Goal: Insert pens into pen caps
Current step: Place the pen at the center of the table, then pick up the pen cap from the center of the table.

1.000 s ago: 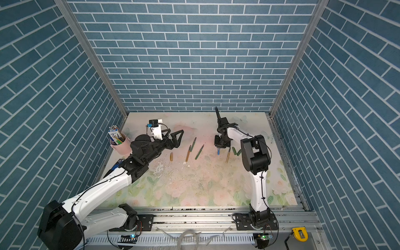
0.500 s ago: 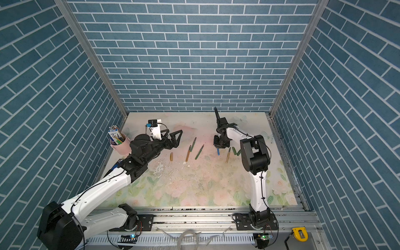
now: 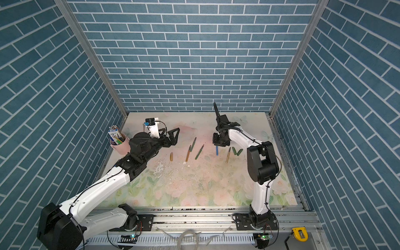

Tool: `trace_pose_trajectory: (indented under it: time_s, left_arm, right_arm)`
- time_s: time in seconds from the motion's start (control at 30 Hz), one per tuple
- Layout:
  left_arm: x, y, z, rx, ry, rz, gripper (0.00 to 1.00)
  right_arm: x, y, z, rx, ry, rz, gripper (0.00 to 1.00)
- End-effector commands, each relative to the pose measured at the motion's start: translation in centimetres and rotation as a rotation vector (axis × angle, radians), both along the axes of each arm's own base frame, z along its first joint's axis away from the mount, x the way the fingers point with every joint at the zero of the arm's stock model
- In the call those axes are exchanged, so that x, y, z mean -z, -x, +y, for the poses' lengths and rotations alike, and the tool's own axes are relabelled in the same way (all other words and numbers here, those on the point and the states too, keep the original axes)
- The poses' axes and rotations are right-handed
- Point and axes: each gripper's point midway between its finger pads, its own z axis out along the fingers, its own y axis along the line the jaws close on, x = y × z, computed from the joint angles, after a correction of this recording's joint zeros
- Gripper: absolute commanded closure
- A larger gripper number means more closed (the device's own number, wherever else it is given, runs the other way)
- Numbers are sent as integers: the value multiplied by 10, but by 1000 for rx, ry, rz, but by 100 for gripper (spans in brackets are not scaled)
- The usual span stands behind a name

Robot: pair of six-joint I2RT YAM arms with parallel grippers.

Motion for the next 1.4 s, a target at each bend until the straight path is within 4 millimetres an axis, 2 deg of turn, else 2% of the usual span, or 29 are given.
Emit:
trace_pose_trajectory:
  time_s: [0.0,0.23,0.3,0.4,0.47,0.5,0.63,0.73,0.83,0.9,1.03,1.2,1.37]
  left_arm:
    - [1,-7,23,-114,-48,44,0]
    - [31,-22,45,-240,-174,216,5]
    - [36,-24,46,-247,-197,262,8]
    - [52,-22,51,-261,-239,355,17]
    - [82,-19,60,-263,-246,464,25]
    - [102,-18,63,-245,-247,538,33]
    - [180,-6,88,-285,-369,828,50]
    - [221,0,89,-271,-458,959,62]
    - [252,3,80,-223,-517,1042,64]
    - [263,5,72,-192,-564,1068,61]
    - [272,6,59,-149,-576,1072,57]
    - [263,7,59,-163,-548,1035,55]
    - [258,1,44,-101,-538,1036,52]
  right_arm:
    - [1,18,-27,41,88,-12,72]
    - [13,37,-76,114,256,-20,74]
    - [21,43,-83,125,255,17,74]
    - [27,48,-80,111,229,40,74]
    - [27,48,-75,110,204,37,74]
    - [25,47,-73,112,190,26,74]
    - [15,42,-67,105,144,-20,74]
    - [9,41,-62,85,119,-39,74]
    - [3,44,-61,64,106,-52,74]
    - [-2,46,-61,53,101,-65,74]
    - [-7,51,-60,41,81,-80,74]
    - [-7,56,-58,25,61,-83,74]
    - [2,58,-58,15,67,-69,74]
